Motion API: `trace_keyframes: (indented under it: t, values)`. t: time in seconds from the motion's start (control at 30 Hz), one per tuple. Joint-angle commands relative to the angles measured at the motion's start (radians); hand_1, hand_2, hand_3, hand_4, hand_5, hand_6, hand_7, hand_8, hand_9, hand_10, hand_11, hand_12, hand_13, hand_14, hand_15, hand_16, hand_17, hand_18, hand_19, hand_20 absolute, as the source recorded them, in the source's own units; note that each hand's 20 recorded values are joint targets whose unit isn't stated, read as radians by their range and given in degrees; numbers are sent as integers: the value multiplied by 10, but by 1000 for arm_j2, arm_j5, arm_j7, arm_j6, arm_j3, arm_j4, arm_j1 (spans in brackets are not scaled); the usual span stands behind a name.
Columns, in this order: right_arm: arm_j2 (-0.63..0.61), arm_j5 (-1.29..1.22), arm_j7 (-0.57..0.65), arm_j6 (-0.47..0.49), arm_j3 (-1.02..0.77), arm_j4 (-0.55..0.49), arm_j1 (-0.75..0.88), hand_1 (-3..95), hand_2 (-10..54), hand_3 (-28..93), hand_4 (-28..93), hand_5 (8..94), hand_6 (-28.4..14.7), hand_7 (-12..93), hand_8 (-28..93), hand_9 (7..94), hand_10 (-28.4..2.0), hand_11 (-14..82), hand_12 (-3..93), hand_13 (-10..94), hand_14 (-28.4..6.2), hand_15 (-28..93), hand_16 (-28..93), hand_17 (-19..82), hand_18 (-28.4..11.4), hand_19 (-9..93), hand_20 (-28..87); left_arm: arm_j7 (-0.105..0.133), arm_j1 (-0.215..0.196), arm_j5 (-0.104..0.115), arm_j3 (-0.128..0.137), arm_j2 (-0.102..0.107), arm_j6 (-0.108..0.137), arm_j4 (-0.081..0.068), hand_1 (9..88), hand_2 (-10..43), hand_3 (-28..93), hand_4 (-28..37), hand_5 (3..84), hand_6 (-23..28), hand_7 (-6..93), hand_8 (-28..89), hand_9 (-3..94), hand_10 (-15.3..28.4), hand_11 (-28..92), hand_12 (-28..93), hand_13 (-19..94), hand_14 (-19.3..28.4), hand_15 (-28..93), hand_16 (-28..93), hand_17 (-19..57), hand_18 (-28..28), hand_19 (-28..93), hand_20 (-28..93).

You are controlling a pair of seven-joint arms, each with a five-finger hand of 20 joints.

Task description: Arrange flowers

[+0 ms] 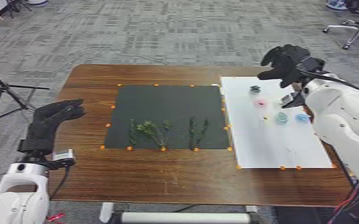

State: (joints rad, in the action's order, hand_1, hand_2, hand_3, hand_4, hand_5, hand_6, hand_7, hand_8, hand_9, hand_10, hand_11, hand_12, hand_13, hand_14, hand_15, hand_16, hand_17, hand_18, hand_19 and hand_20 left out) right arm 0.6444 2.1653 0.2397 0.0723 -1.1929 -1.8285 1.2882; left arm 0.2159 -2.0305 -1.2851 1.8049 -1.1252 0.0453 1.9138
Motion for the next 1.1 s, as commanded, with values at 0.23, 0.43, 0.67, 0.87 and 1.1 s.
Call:
trace_keyframes:
  t: [0.23,0.43,0.67,0.87,1.1]
  values:
    - [21,-12,78,-26,20,1,185,359,-95,646,-115,640,-36,196,-49,689,-156,282,292,736,-109,581,341,433,-204,835,544,-11,0,-2,-2,0,-11,6,323,-9,653,-219,539,21,160,-69,528,145,262,155,432,193,341,5,94,146,186,232]
    - [30,0,79,-24,25,7,200,364,-95,641,-113,678,-40,173,-48,722,-148,301,302,768,-91,583,345,468,-195,863,531,-18,-1,-5,-4,-2,-19,7,323,-8,653,-221,540,22,160,-70,528,146,263,154,432,193,340,5,94,146,186,232]
    - [41,51,70,-20,25,23,214,365,-95,641,-111,679,-40,169,-46,723,-145,296,301,772,-87,580,352,471,-191,868,523,-20,-11,-6,-5,-7,-24,11,322,-8,655,-220,540,22,159,-69,527,146,262,153,432,193,339,5,94,146,186,232]
    - [61,79,90,16,22,52,207,360,-95,642,-108,660,-44,161,-45,702,-152,279,298,766,-88,578,355,468,-188,864,523,-19,-6,-8,-9,-6,-30,8,321,-9,656,-220,540,22,160,-69,527,146,262,154,432,192,340,5,94,146,186,232]
    - [87,111,91,18,34,102,191,360,-95,642,-109,647,-46,154,-43,693,-158,263,292,764,-89,577,354,466,-189,860,525,-14,-5,-12,-9,-11,-29,8,322,-9,655,-220,540,21,159,-69,527,147,262,154,431,192,339,5,94,146,186,232]
